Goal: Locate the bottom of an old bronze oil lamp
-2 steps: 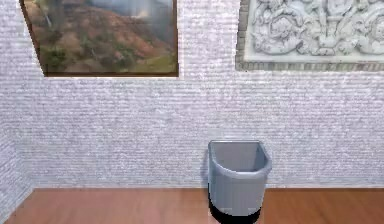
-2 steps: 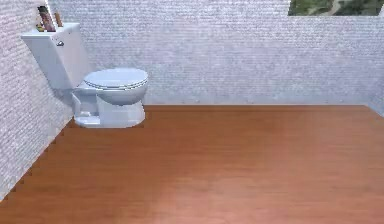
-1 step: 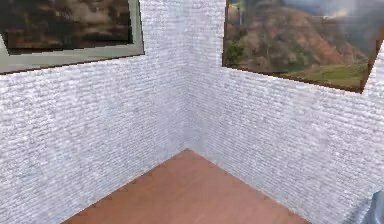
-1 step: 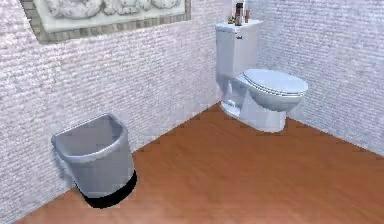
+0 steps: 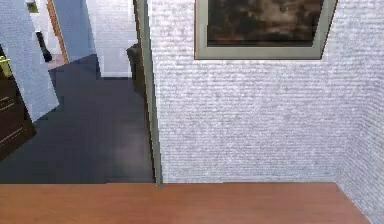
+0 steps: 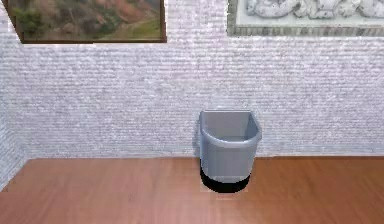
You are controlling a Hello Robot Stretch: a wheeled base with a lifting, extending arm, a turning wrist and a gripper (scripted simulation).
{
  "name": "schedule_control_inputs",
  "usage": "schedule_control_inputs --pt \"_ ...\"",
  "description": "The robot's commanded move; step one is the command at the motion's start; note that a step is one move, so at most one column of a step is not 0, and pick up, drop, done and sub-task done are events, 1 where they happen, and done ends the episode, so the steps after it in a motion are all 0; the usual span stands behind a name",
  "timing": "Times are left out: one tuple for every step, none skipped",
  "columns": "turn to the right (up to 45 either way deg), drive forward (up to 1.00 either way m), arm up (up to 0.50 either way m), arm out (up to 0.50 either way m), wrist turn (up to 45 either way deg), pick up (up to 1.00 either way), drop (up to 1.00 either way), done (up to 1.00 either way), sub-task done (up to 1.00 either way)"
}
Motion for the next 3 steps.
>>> schedule_control_inputs --pt "-30.0 0.00 0.00 0.00 0.0 0.00 0.00 0.00 0.00" --pt "0.0 1.00 0.00 0.00 0.0 0.00 0.00 0.00 0.00" --pt "-3.0 0.00 0.00 0.00 0.0 0.00 0.00 0.00 0.00"
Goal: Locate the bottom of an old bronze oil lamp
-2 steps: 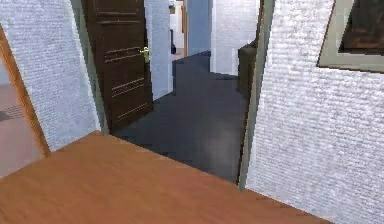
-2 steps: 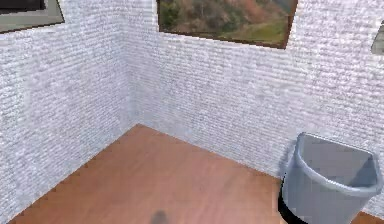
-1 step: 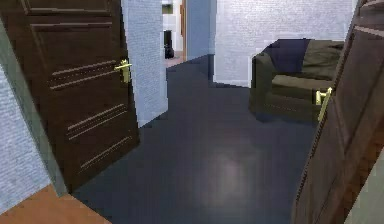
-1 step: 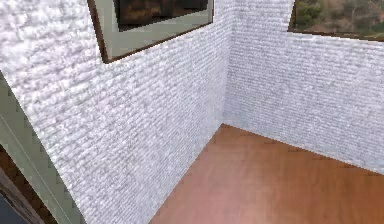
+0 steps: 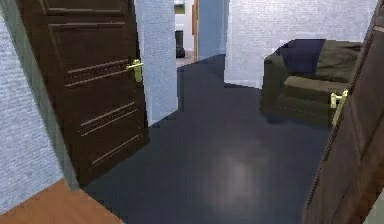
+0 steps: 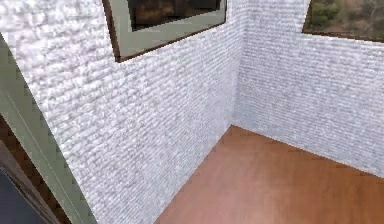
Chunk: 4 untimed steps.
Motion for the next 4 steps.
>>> schedule_control_inputs --pt "0.0 0.45 0.00 0.00 0.0 0.00 0.00 0.00 0.00" --pt "0.0 1.00 0.00 0.00 0.0 0.00 0.00 0.00 0.00" --pt "3.0 0.00 0.00 0.00 0.0 0.00 0.00 0.00 0.00" --pt "0.0 1.00 0.00 0.00 0.0 0.00 0.00 0.00 0.00"
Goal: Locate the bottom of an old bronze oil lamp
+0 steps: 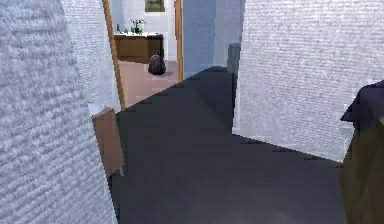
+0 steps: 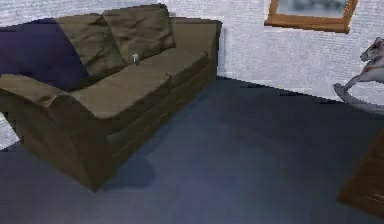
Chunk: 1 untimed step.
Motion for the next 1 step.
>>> schedule_control_inputs --pt "0.0 1.00 0.00 0.00 0.0 0.00 0.00 0.00 0.00"
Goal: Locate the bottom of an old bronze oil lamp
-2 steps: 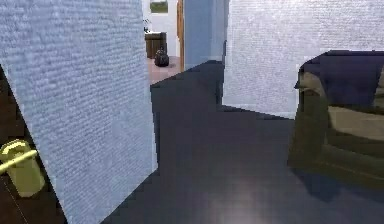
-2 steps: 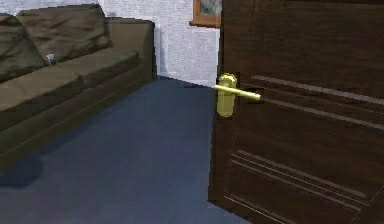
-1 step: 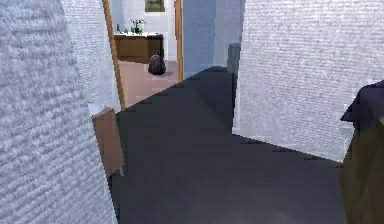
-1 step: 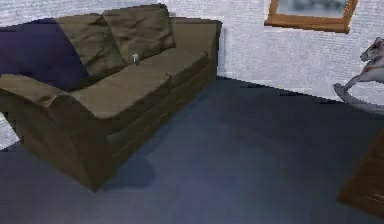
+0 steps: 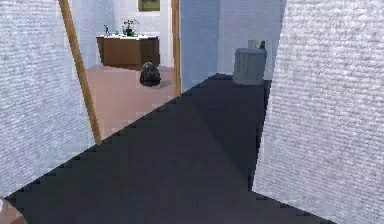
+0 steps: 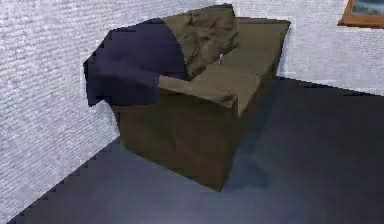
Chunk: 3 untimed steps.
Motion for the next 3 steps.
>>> schedule_control_inputs --pt "0.0 0.90 0.00 0.00 0.0 0.00 0.00 0.00 0.00" --pt "15.0 0.00 0.00 0.00 0.0 0.00 0.00 0.00 0.00" --pt "0.0 1.00 0.00 0.00 0.0 0.00 0.00 0.00 0.00"
